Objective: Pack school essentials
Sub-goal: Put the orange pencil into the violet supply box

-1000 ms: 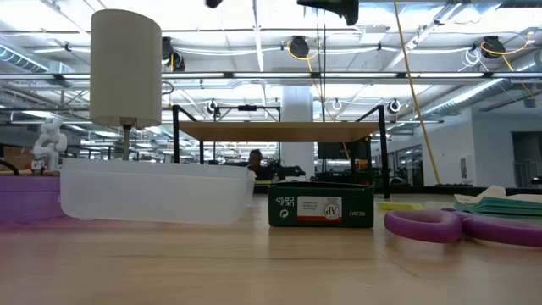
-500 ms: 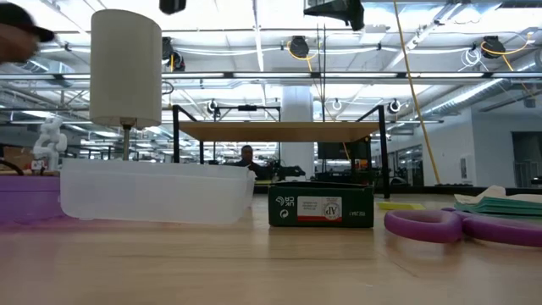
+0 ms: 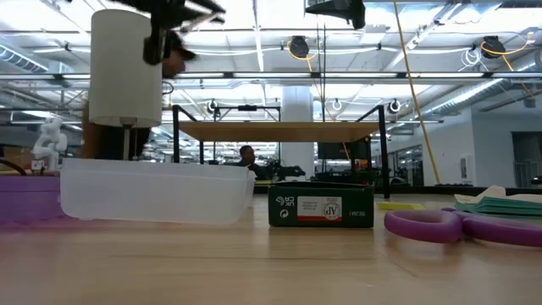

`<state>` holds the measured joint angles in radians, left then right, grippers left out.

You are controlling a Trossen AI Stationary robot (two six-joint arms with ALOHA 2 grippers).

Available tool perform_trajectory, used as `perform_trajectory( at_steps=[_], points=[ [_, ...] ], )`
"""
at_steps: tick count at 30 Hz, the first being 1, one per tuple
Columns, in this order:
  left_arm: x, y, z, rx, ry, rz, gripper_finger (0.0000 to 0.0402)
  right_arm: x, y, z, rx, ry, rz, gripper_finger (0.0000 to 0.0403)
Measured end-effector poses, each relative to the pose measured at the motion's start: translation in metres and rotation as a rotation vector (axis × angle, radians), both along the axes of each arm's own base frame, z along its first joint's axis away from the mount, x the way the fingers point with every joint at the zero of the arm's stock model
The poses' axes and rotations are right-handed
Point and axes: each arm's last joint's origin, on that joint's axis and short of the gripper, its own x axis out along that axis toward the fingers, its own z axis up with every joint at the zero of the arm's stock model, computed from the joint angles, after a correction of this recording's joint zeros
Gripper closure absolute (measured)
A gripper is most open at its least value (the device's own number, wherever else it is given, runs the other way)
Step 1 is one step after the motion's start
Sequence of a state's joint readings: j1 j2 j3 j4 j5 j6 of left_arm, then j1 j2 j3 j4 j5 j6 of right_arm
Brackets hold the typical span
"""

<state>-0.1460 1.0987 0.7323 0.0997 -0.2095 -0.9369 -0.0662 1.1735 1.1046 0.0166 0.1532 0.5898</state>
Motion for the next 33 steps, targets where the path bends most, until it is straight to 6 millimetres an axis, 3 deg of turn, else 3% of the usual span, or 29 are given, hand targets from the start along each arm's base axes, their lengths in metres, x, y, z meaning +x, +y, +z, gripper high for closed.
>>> perform_trajectory(
  at_steps=[11,16,33],
  points=[
    [-0.013,-0.007,-0.065,-0.049,0.079,0.089,0.0379,-0.002,-0.001,0.001,0.010,-0.005,-0.009,0.0012],
    [-0.013,-0.007,-0.084,-0.090,0.036,0.116,0.0379,-0.003,-0.007,0.000,-0.004,0.008,-0.029,0.0012],
    [0.011,-0.016,-0.115,-0.094,0.095,0.068,0.0378,-0.008,-0.026,0.002,-0.020,0.012,-0.102,0.0012]
  ],
)
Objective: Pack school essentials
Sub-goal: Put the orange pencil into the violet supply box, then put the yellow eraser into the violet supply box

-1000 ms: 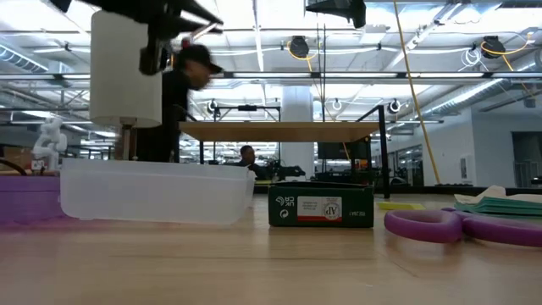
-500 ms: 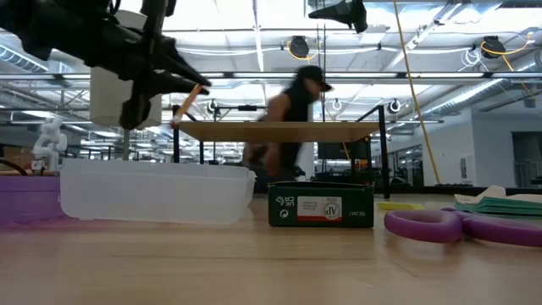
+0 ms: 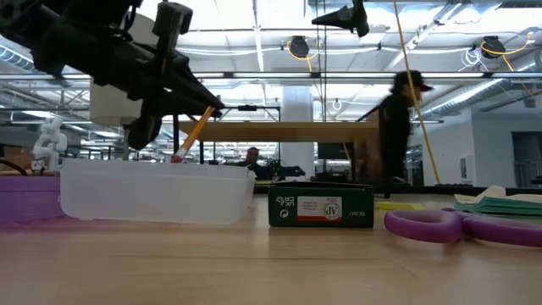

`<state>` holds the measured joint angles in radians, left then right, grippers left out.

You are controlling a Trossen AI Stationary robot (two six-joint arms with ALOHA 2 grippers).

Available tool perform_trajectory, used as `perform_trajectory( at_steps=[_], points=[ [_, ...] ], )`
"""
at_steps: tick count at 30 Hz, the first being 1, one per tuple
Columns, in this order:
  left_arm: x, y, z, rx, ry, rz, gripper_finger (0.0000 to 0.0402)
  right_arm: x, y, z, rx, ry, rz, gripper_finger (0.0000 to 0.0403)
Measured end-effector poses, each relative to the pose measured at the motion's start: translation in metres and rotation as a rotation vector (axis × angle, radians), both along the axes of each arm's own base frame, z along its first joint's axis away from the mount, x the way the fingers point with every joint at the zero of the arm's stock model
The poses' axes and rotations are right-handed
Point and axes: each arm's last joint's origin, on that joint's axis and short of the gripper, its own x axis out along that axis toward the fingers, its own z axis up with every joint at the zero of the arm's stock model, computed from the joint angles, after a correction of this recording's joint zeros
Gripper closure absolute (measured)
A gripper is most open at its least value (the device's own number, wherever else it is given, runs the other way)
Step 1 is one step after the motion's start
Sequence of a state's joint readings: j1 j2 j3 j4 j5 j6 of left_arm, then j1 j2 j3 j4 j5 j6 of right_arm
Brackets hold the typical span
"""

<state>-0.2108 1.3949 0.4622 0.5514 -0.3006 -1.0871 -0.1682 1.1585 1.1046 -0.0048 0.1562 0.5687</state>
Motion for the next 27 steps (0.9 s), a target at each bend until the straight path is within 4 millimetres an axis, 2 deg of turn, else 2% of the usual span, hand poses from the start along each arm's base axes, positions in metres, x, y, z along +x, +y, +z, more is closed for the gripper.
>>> perform_trajectory(
  at_steps=[8,11,17,27],
  points=[
    [0.001,-0.001,-0.009,-0.010,0.047,-0.004,0.0367,-0.001,-0.004,0.000,-0.032,0.012,-0.011,0.0012],
    [0.001,0.001,-0.020,-0.023,0.109,-0.002,0.0345,-0.001,-0.004,0.000,-0.036,0.014,-0.010,0.0012],
    [0.002,0.000,-0.023,-0.048,0.118,-0.005,0.0296,-0.001,-0.003,0.000,-0.036,0.012,-0.003,0.0012],
    [-0.003,0.003,-0.004,0.006,0.065,-0.029,0.0234,-0.003,-0.001,0.002,-0.032,0.011,0.001,0.0012]
  ],
)
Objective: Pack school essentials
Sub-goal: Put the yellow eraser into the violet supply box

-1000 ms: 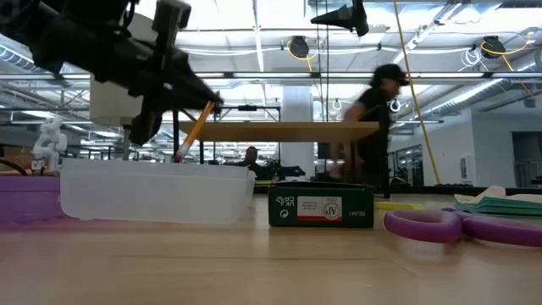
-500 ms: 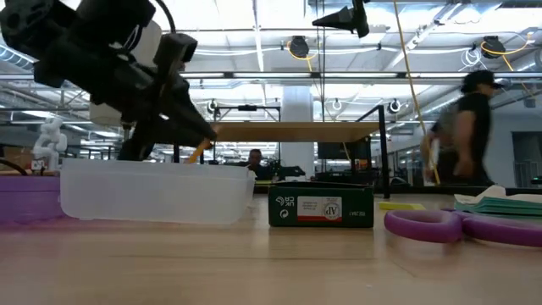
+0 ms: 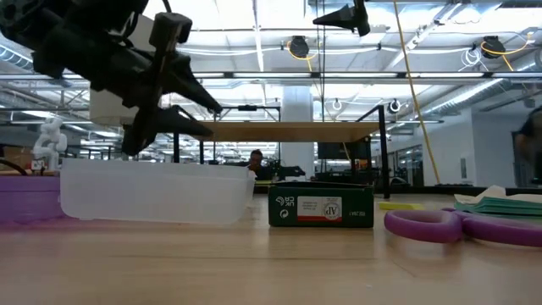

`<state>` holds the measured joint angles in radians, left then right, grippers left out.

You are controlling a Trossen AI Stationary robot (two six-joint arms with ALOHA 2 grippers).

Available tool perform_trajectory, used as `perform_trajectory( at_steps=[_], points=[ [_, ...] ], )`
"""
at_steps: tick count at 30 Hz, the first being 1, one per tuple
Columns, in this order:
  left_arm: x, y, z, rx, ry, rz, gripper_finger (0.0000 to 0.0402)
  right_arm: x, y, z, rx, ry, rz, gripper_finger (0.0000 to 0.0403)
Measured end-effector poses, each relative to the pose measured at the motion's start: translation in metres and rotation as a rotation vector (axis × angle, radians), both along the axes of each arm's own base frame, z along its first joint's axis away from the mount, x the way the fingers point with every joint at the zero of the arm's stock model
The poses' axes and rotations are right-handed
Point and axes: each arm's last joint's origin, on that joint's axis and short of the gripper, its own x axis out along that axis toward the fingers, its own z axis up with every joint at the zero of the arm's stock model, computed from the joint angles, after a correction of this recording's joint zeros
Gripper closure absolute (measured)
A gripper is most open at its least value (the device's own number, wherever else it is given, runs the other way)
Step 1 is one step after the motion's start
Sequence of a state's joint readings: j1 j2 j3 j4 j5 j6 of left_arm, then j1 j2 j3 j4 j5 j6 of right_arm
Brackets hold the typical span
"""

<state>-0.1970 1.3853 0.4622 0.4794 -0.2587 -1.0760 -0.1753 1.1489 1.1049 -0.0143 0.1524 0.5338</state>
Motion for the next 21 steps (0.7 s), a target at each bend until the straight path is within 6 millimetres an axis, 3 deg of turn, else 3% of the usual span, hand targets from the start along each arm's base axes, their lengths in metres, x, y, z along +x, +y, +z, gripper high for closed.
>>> perform_trajectory(
  at_steps=[11,16,21],
  points=[
    [-0.017,0.003,0.041,0.030,-0.152,-0.031,0.0232,-0.012,0.002,-0.004,0.062,0.084,-0.002,0.0012],
    [-0.027,0.004,0.066,0.066,-0.105,-0.093,0.0240,-0.038,0.009,-0.003,0.166,0.151,0.045,0.0012],
    [-0.029,0.003,0.098,0.170,-0.002,-0.190,0.0269,-0.072,0.022,-0.007,0.412,0.256,0.108,0.0034]
  ],
)
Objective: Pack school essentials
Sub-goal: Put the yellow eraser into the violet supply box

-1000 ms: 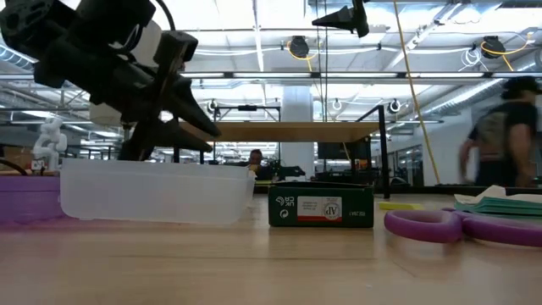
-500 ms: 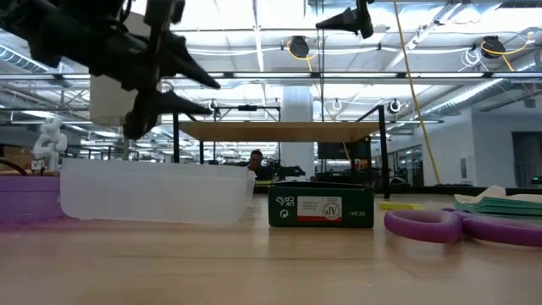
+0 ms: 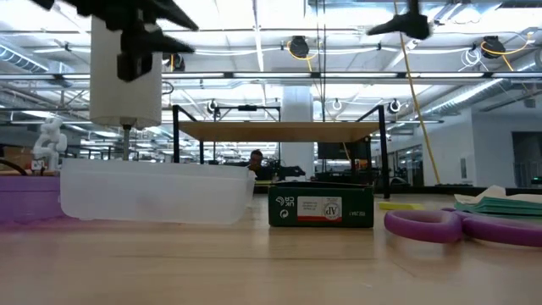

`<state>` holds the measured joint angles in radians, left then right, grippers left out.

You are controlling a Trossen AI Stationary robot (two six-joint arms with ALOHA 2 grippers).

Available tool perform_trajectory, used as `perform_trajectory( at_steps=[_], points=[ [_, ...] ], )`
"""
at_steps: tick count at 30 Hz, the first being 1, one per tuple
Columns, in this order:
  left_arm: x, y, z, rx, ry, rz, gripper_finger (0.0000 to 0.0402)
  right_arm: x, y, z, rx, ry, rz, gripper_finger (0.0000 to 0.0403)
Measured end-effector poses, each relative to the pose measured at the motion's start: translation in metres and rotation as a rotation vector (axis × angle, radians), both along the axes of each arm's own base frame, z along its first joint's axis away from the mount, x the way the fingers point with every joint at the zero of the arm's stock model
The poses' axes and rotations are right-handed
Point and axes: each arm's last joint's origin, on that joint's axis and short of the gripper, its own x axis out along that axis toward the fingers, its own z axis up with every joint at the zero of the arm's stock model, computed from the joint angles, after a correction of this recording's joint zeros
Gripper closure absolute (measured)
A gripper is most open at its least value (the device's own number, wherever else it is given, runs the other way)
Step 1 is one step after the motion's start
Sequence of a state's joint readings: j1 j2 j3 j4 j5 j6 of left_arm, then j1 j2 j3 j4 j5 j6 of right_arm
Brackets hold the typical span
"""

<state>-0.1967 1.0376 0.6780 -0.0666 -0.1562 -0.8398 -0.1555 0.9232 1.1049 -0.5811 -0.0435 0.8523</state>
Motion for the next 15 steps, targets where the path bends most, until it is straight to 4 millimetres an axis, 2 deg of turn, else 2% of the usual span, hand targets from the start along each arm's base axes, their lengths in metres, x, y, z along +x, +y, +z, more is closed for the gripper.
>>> perform_trajectory(
  at_steps=[4,8,15],
  points=[
    [0.002,0.000,0.020,0.052,0.014,-0.032,0.0283,-0.019,0.013,-0.004,0.154,0.079,0.018,0.0066],
    [0.003,0.001,0.036,0.073,-0.006,-0.024,0.0286,-0.025,0.024,-0.009,0.258,0.159,0.013,0.0096],
    [0.001,0.002,0.047,0.098,0.010,-0.008,0.0286,-0.015,0.039,-0.020,0.391,0.255,-0.061,0.0117]
  ],
)
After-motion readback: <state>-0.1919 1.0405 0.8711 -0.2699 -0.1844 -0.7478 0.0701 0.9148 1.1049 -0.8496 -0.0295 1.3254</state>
